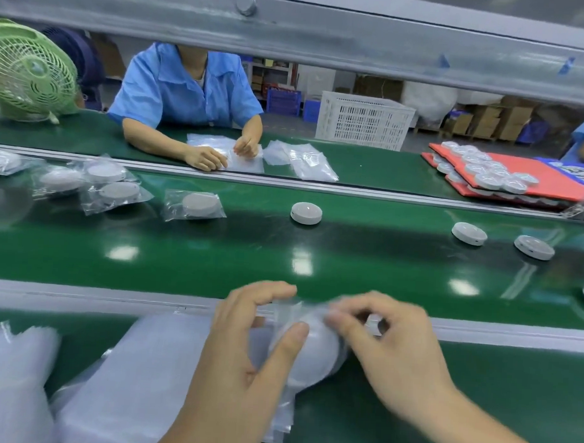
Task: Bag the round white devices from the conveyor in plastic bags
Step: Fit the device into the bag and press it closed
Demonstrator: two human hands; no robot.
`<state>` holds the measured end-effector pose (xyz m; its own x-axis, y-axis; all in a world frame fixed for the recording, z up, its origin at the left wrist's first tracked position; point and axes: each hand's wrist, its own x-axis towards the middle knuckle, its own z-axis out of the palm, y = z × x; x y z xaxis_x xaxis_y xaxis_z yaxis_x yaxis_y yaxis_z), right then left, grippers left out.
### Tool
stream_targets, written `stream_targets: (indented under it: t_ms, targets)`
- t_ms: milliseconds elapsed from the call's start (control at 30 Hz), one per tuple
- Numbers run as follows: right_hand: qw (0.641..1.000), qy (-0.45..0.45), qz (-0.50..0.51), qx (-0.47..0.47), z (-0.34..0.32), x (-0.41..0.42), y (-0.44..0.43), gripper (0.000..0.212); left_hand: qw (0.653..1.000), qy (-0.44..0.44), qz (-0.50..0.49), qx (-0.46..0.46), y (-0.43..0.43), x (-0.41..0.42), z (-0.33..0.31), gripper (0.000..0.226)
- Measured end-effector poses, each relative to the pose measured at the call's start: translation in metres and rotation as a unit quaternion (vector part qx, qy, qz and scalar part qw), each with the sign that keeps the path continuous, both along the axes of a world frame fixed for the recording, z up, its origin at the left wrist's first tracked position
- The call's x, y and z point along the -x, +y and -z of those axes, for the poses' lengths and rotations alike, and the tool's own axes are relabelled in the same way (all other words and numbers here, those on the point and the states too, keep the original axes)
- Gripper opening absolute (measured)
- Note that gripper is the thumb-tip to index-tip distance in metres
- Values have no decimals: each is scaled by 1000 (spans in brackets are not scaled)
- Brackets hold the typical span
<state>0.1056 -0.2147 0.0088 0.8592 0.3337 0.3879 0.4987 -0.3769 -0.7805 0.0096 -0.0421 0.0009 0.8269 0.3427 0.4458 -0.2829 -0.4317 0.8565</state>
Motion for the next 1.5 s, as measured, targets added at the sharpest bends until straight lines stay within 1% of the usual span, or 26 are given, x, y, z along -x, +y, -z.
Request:
stream_targets:
  t_ms: [33,100,133,200,233,267,300,333,367,400,433,500,533,600,633,700,767,833,900,967,1067,1267,1500]
  targets:
    - [1000,12,17,-17,-5,-22,3,1,999,7,-16,-50,6,-2,1,34]
    - [997,0,81,-16,-14,-76,11,17,984,33,-10,-174,22,-7,3,32]
    - [993,-12,116,-2,-18,-104,18,19,970,63,3,-235,30,-8,4,30]
    - [984,-26,168,46,-21,-153,33,22,930,149,50,-331,39,-11,9,36]
    - [979,-26,185,84,-18,-173,40,25,909,185,72,-366,41,-11,13,42]
    - [970,-12,193,149,-13,-190,47,28,895,203,89,-387,42,-12,17,49]
    - [956,16,191,223,-7,-201,54,30,890,209,99,-392,43,-13,20,55]
    - [942,52,177,280,-2,-206,62,30,890,211,104,-390,43,-13,21,55]
    - [936,80,151,309,3,-205,69,28,890,212,106,-389,42,-13,22,52]
    - [937,99,119,313,6,-200,76,26,890,210,106,-391,42,-13,22,47]
    - [946,106,89,292,8,-191,80,25,889,209,106,-392,42,-13,24,44]
    - [967,77,47,239,8,-163,80,24,892,197,99,-394,41,-11,26,41]
    - [969,37,31,242,10,-144,75,24,895,188,95,-392,40,-10,26,39]
    - [959,-41,-5,281,19,-102,54,24,893,186,93,-399,38,-9,23,35]
    - [954,-59,-17,294,24,-80,41,27,889,188,92,-406,37,-9,22,36]
    - [950,-56,-15,308,35,-47,11,42,882,183,89,-425,38,-9,20,38]
    - [943,-21,13,333,46,-28,-11,63,876,175,84,-441,37,-10,20,38]
    - [931,12,41,364,48,-21,-16,81,874,180,84,-445,36,-10,20,40]
    - [918,16,30,396,45,-22,-8,89,873,184,85,-443,35,-10,21,38]
    - [912,18,17,409,43,-24,-3,91,872,178,81,-449,34,-11,22,37]
    - [922,9,18,386,47,-23,-10,90,872,174,76,-451,30,-11,27,37]
    - [923,-4,-8,385,46,-21,-8,82,875,170,72,-447,29,-6,29,35]
    - [935,-10,2,353,45,-17,-13,75,882,176,68,-431,28,-7,29,36]
